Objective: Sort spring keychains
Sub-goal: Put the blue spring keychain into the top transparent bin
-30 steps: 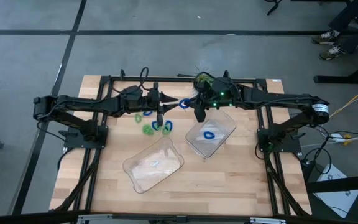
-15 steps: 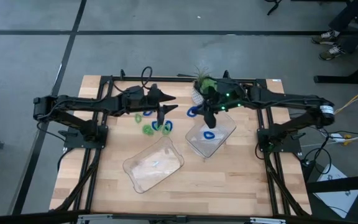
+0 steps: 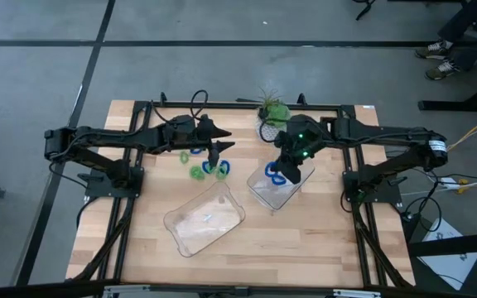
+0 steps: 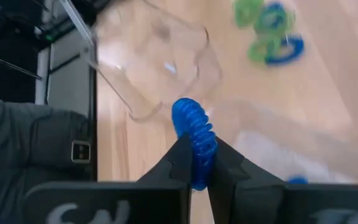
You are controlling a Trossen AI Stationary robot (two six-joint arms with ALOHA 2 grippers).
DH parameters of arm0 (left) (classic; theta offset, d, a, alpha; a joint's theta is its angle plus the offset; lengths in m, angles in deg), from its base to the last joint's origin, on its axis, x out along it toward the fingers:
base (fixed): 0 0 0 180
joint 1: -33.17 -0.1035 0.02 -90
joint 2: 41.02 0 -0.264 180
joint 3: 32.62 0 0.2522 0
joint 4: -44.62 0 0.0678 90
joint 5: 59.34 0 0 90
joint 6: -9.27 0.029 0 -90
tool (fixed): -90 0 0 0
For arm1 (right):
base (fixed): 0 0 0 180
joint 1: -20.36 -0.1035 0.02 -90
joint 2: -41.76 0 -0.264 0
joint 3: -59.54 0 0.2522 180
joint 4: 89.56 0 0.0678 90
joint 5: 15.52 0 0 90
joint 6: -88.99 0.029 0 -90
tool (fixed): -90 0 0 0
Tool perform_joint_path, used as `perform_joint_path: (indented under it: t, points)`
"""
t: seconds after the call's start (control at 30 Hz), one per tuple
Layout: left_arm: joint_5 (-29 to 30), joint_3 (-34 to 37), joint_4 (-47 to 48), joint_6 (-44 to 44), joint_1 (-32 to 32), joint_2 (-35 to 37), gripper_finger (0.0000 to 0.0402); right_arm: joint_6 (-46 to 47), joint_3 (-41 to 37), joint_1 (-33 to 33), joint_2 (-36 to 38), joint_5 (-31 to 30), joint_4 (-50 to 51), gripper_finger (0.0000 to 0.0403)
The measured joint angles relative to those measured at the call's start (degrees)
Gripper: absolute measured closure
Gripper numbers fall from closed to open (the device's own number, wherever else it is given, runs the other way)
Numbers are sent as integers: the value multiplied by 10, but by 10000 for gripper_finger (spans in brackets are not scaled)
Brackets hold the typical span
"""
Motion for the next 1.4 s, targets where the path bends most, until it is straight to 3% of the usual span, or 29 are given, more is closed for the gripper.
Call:
perform_joint_path:
  t: [0.3, 0.73, 1.4]
  points:
    - [0, 0, 20, -14, 0, 0, 215, 17, 0, 0, 0, -17, 115, 375]
    - [0, 0, 29, -14, 0, 0, 214, 11, 0, 0, 0, -146, 165, 368]
    - [-22, 0, 32, -13, 2, 0, 217, 47, 0, 0, 0, -152, 166, 337]
